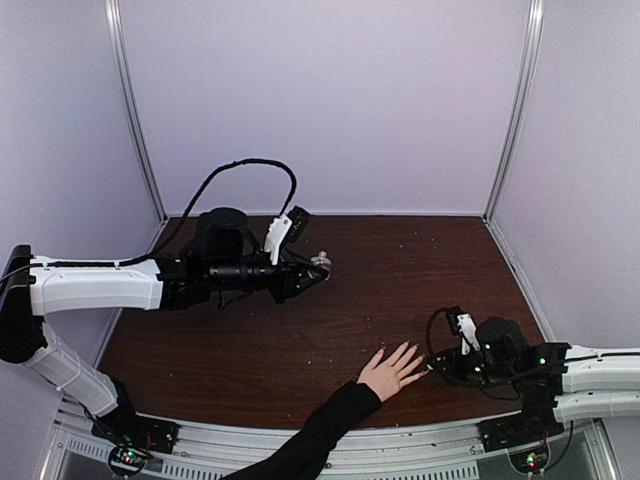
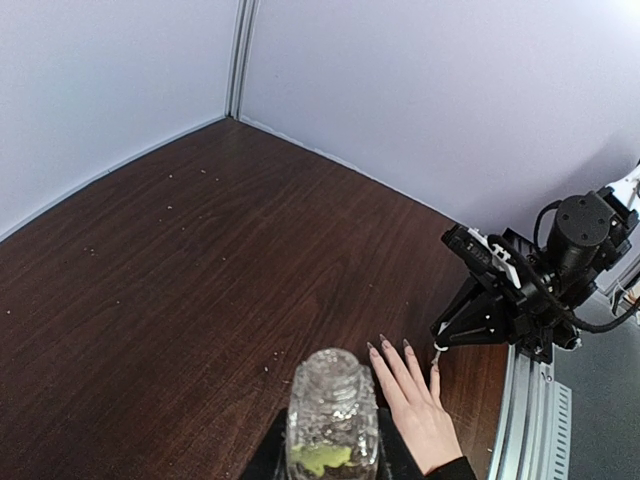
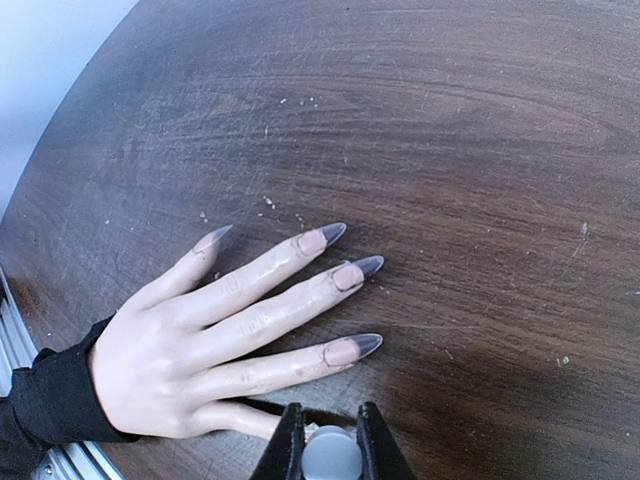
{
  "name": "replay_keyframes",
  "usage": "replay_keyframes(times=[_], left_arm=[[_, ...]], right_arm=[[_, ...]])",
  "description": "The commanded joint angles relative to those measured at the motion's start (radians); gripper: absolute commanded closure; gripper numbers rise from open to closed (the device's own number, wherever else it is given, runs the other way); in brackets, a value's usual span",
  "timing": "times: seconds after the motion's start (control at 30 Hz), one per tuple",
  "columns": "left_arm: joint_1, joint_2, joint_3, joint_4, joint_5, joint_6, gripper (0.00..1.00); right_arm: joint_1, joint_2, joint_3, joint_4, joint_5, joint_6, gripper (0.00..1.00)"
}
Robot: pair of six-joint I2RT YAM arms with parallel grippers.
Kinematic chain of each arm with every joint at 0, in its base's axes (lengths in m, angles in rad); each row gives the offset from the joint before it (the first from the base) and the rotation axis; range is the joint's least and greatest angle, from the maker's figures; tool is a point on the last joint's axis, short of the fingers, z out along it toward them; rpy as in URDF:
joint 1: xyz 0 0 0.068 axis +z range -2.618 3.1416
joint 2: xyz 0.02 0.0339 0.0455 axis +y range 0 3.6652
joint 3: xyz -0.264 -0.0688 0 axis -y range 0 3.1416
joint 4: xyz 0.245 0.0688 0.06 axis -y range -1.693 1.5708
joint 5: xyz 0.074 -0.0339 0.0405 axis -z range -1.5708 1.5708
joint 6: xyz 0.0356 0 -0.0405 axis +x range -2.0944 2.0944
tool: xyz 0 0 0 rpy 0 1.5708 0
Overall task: Paint the nails
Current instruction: Paint the hand on the nail.
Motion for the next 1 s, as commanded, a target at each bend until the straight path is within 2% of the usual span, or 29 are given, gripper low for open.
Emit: replay_keyframes(times=[0.0, 0.43, 0.7, 0.97], left_arm=[[0.006, -0.019, -0.01, 0.059, 0.002, 0.001, 1.0], [0.006, -0.021, -0.017, 0.062, 0.003, 0.0, 1.0], [0.006, -0.018, -0.017, 0.069, 0.006, -0.002, 1.0], [0.006, -0.016, -0.017, 0.071, 0.01, -0.002, 1.0]], right_arm=[[0.007, -0.005, 0.007, 0.004, 0.031, 0.008, 1.0], [0.007, -0.078, -0.002, -0.07, 0.088, 0.04, 1.0], [0.007, -0.153, -0.034, -0.031, 0.029, 0.004, 1.0], [0.007, -0.1, -0.031, 0.027, -0.007, -0.018, 1.0]])
